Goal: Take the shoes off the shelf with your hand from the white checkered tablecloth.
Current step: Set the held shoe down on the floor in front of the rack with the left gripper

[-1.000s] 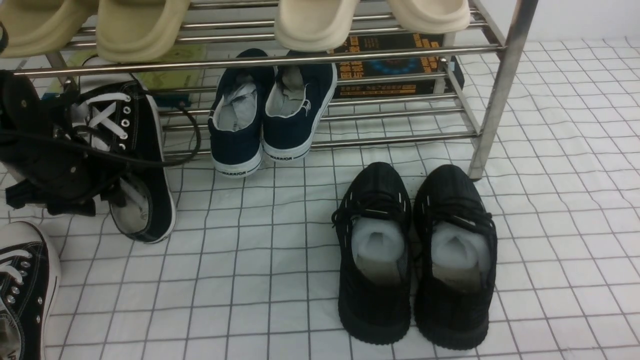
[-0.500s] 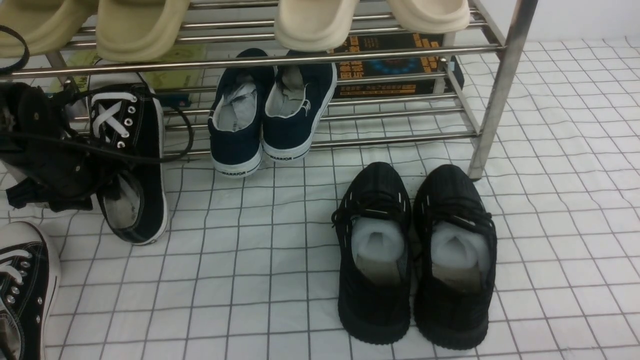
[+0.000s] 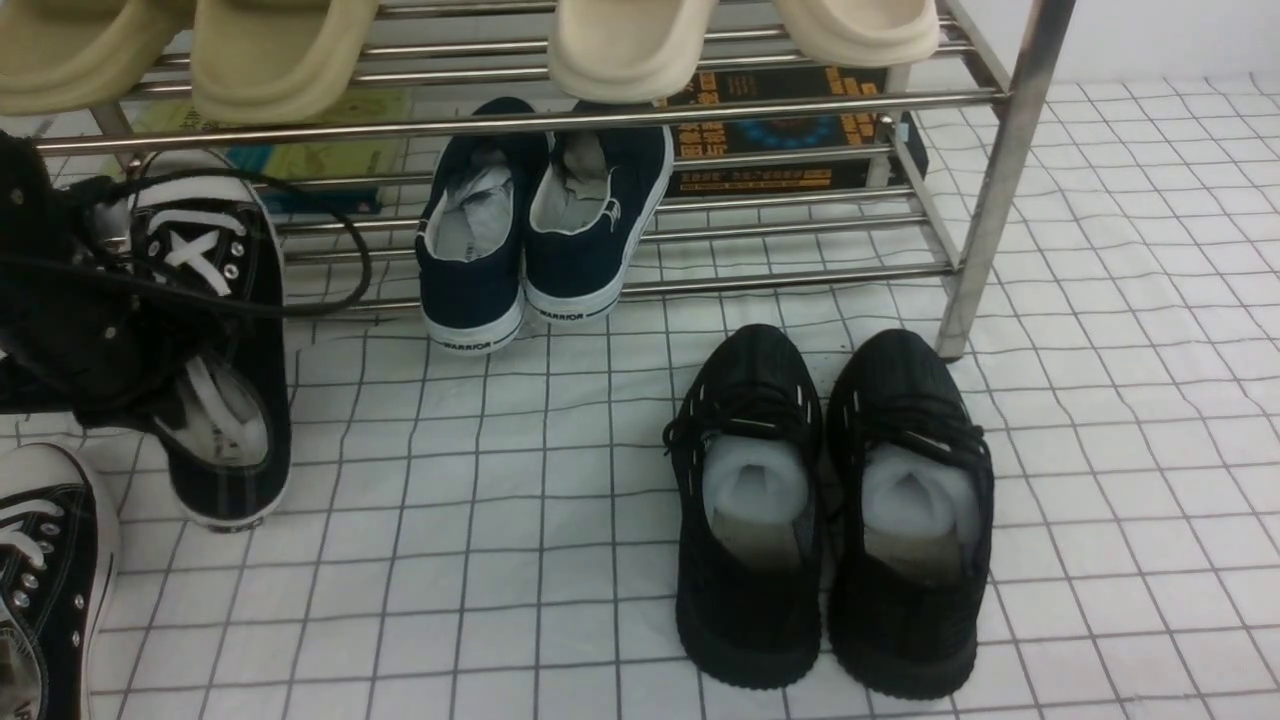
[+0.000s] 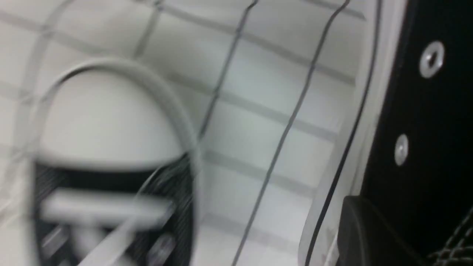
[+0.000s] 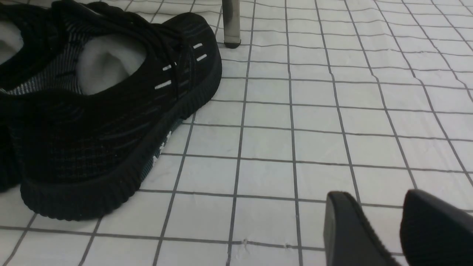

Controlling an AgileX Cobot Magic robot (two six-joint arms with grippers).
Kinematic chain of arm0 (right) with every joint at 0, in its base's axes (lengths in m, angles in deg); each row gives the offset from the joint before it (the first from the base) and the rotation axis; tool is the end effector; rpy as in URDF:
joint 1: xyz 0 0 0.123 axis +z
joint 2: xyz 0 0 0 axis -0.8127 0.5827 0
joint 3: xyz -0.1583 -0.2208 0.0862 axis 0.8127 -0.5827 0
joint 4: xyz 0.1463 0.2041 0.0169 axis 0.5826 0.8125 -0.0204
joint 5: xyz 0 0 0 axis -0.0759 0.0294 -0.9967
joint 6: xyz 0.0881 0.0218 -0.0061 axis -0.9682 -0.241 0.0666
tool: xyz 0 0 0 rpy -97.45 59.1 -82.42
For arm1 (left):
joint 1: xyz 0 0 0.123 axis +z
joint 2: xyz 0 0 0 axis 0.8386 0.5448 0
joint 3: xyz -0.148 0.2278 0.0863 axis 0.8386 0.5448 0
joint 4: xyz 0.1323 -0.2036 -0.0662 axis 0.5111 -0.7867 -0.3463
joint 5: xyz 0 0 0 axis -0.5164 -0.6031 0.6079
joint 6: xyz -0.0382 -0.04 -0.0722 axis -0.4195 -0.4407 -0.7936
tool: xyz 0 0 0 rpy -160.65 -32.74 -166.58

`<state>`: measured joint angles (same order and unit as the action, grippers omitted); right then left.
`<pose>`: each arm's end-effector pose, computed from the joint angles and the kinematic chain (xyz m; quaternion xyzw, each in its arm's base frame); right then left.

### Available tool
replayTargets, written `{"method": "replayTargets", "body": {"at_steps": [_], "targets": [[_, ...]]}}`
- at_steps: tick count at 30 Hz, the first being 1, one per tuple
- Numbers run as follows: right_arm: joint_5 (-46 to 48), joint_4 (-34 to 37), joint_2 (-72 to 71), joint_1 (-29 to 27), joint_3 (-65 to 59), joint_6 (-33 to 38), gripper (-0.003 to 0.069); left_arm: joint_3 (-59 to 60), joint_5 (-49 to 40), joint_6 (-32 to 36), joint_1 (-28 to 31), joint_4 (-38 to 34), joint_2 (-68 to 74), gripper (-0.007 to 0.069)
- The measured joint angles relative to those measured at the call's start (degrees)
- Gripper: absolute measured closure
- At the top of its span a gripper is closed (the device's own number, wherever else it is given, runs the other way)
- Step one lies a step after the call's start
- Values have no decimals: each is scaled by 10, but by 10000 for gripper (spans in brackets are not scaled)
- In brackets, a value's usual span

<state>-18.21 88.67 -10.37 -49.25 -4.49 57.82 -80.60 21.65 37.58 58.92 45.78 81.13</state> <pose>0.0516 0.0066 0.1740 -0.0298 0.8057 0.0439 0.5899 0.3235 0.0169 0.2540 -0.1834 0.9584 -0.0002 0.2188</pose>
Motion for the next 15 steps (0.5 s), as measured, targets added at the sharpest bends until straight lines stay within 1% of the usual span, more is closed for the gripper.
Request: {"method": "replayTargets", "body": {"at_steps": [1,2,4,5,7,9,11,13,15], "targets": [[0,0,0,0,0,0,420,0,-33,0,1,3,-30,608],[0,0,0,0,0,0,420,0,-42,0,1,3,-34,608],[0,0,0,0,0,0,420,0,-93,0,1,2,-81,608],[0,0,0,0,0,0,420,0,-95,0,1,2,-87,608],[0,0,0,0,0,0,420,8,-142,0,1,1,-121,610],[0,0,0,0,0,0,420,26,-161,0,1,1,-135,610],[0,0,0,0,0,0,420,42,-165,-1,1,1,-145,610],[0,0,0,0,0,0,420,83,-157,-1,1,1,-153,610],[0,0,0,0,0,0,420,120,-131,-1,1,0,-153,610]]}}
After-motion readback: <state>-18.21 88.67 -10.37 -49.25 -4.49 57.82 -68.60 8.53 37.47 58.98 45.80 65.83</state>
